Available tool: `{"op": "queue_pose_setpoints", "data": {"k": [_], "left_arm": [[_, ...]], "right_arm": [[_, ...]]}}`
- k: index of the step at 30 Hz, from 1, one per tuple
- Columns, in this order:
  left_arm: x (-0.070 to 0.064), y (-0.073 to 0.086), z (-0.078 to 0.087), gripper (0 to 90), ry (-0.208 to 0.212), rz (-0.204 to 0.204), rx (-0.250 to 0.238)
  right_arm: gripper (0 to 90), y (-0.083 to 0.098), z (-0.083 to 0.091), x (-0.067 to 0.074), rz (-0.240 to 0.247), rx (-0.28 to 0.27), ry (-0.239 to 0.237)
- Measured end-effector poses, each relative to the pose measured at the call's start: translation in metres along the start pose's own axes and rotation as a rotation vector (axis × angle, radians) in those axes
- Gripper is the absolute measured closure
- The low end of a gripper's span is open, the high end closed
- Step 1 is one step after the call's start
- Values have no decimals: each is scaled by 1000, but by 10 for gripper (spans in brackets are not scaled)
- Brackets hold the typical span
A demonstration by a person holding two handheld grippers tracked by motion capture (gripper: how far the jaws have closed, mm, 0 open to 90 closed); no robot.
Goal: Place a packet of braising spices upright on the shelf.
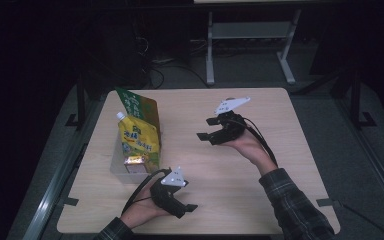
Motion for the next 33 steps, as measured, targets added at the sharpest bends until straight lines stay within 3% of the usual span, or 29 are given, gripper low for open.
{"op": "queue_pose_setpoints", "data": {"k": [9, 20, 31, 33], "left_arm": [[4, 2, 3, 155, -14, 6, -13], [7, 3, 5, 156, -26, 20, -16], [11, 7, 5, 156, -34, 30, -16], [11, 7, 5, 156, -35, 17, -3]], "right_arm": [[302, 43, 17, 1, -21, 17, 16], [283, 95, 30, 15, -61, 42, 36], [262, 139, 51, 26, -104, 42, 97], [260, 147, 53, 28, -110, 53, 114]]}}
Point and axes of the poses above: each handheld gripper's, and its own axes: z roughly backward along the jaws, y roughly out of its underside, x roughly to its left, the point moved 1 cm from there along -z, roughly forward along the jaws, and after that the axes turned 9 degrees about x, right-handed, at the moved point
